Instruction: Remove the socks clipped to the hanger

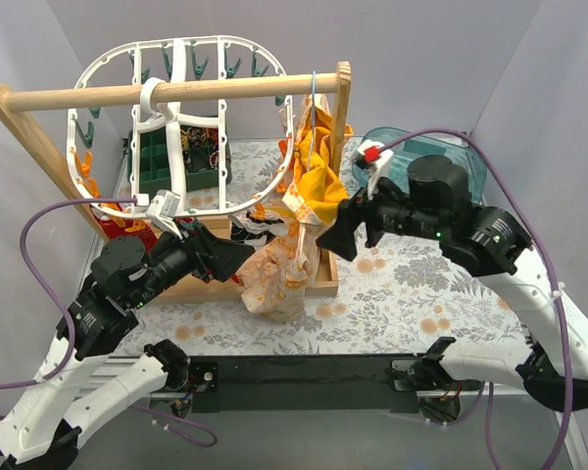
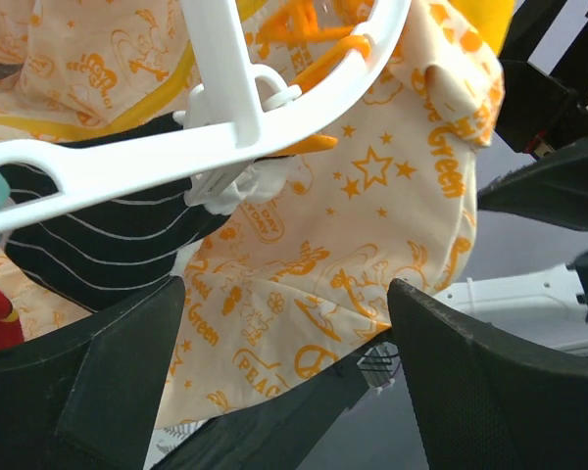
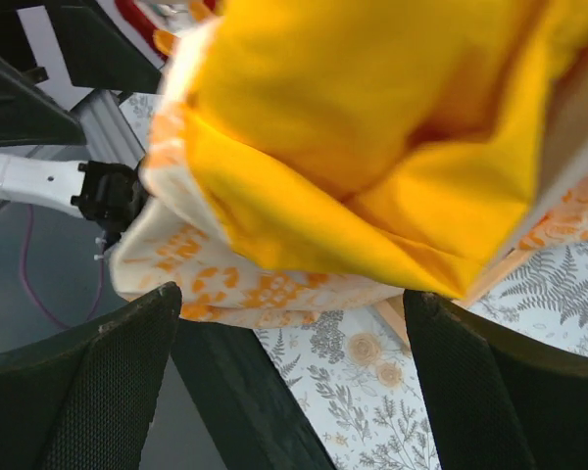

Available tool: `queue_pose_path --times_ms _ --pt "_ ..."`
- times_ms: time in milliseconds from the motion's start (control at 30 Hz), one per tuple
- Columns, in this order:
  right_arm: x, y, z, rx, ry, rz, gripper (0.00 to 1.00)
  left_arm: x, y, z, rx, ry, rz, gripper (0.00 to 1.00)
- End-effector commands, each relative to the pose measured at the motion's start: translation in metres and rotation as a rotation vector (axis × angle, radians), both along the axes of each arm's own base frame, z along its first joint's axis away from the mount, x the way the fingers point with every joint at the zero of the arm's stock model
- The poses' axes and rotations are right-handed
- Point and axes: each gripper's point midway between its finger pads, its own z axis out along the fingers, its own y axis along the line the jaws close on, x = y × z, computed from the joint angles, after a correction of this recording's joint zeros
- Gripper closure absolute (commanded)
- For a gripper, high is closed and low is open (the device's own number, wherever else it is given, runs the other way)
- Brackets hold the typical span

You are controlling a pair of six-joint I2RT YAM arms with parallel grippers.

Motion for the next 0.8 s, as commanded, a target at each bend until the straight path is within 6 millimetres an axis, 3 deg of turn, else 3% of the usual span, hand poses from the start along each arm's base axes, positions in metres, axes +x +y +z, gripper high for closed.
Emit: queue_pose_path --times_ms 0,67,100,167,333,533,567,767 --pt "-0.034 0.038 0.047 0.017 -0.087 0.09 0.02 -0.012 0.0 0.007 -0.042 -0.02 -0.035 0.2" --pt "-0.046 0.063 0.043 -0.07 -0.124 0.087 0.02 -0.01 0.001 0.002 -0.039 -0.02 -0.028 0.25" --pt "-0.053 0.061 0.062 -0.067 -0.152 0.084 0.02 -0.008 0.004 0.003 -0.038 -0.024 -0.005 0.25" --pt "-0.063 0.077 0.059 -0.126 -0.185 0.078 0.02 -0.009 0.009 0.0 -0.018 -0.017 0.012 0.27" --pt "-0.074 0.091 0.06 -0.161 -0.232 0.087 0.02 -0.005 0.025 -0.011 0.046 -0.007 0.085 0.29" --pt "-0.069 0.127 0.042 -0.177 -0.235 0.094 0.03 0.003 0.026 -0.029 0.031 0.024 0.13 0.27" --pt "-0.07 0.135 0.028 -0.202 -0.224 0.102 0.03 0.006 0.023 -0.039 0.038 0.038 0.131 0.27" --pt "-0.071 0.159 -0.003 -0.216 -0.171 0.103 0.16 0.029 0.019 -0.045 0.039 0.028 0.195 0.33"
